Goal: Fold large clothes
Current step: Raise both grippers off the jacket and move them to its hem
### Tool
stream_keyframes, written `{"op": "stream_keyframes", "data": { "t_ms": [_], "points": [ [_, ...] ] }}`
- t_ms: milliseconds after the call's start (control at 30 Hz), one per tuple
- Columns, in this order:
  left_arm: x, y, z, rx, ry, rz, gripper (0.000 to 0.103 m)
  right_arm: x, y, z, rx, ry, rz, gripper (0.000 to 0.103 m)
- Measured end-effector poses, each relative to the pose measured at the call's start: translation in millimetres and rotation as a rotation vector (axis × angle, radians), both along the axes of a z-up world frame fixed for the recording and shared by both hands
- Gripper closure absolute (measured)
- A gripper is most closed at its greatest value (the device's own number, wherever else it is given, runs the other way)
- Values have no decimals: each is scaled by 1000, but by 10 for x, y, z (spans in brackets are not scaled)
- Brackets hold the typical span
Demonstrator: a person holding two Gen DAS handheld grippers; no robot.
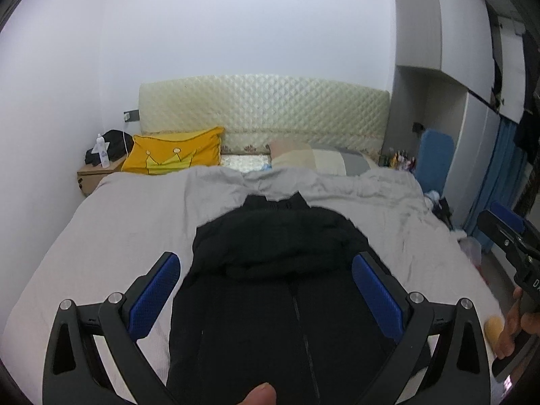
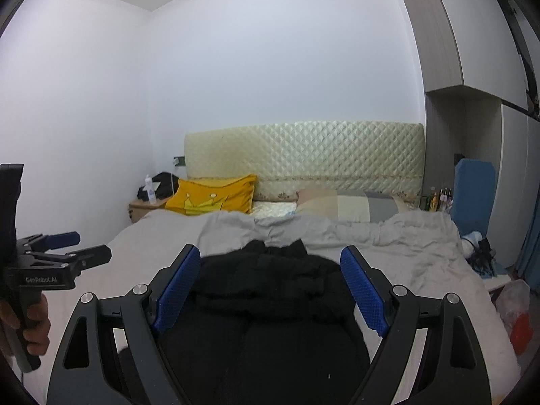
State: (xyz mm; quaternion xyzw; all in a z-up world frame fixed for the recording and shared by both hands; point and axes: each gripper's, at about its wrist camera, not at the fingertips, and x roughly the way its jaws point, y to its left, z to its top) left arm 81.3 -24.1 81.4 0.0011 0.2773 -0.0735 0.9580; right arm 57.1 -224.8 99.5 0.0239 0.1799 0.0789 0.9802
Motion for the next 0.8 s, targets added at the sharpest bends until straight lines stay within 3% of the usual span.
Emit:
{"op": "stream_keyframes", "data": {
  "t_ms": [400,533,800],
  "points": [
    [-250,117,-769,-33,76,-41,1,-330,-153,-724,9,95,6,18],
    [-126,211,-998,-55,119,-44,1,-323,-250,-931,11,142,7,18],
    [308,576,-1525,-80,289,6,1,-105,-693,-1369,45,284,-36,18]
  ]
}}
